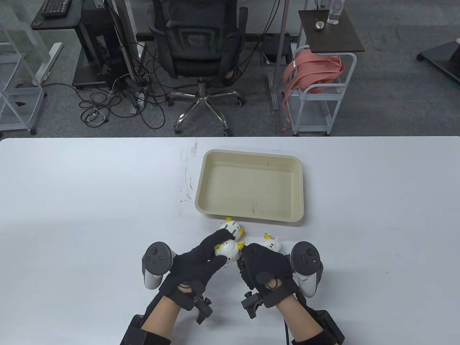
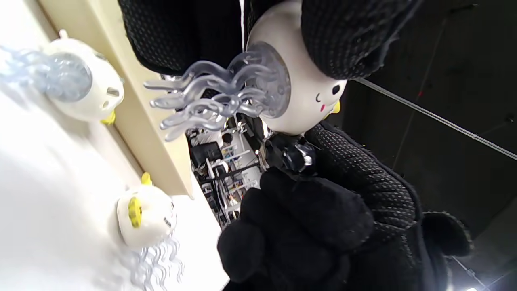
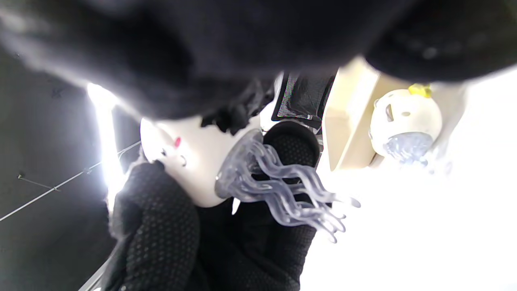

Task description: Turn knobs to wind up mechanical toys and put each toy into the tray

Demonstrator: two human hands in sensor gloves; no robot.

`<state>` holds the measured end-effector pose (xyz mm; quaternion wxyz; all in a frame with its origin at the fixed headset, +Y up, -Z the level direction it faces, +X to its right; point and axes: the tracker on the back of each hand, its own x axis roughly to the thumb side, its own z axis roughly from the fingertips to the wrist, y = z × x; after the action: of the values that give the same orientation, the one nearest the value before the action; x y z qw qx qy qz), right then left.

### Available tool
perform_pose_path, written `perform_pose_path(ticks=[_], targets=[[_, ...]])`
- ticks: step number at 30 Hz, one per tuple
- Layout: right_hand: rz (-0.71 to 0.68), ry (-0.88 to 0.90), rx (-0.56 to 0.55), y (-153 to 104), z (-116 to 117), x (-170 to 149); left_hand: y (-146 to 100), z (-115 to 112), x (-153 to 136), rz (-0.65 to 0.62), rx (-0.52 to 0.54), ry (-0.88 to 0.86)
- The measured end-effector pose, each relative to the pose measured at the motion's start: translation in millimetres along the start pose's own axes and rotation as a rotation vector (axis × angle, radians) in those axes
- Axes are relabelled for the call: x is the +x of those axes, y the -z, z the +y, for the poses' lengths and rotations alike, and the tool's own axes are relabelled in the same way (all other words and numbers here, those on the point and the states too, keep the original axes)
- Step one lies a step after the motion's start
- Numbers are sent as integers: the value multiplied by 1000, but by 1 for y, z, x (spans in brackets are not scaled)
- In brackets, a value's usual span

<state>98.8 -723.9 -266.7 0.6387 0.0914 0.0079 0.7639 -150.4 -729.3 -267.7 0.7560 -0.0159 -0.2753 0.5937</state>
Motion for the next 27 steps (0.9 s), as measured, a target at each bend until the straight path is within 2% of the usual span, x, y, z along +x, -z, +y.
perform_pose_path(ticks=[10,12,16,21,27], targets=[[-97,-87,-100,-1,0,5,-2,3,-2,63,78,-11],[-94,-105,-74,-2,1,4,-3,3,-4,77,90,1],[-86,-135,56,-1,12,2,-2,0,-5,88,74,5],[-77,-100,60,-1,18,5,-1,-5,-3,85,65,46],[-85,-77,47,-1,15,4,-1,-8,-7,93,31,-11]])
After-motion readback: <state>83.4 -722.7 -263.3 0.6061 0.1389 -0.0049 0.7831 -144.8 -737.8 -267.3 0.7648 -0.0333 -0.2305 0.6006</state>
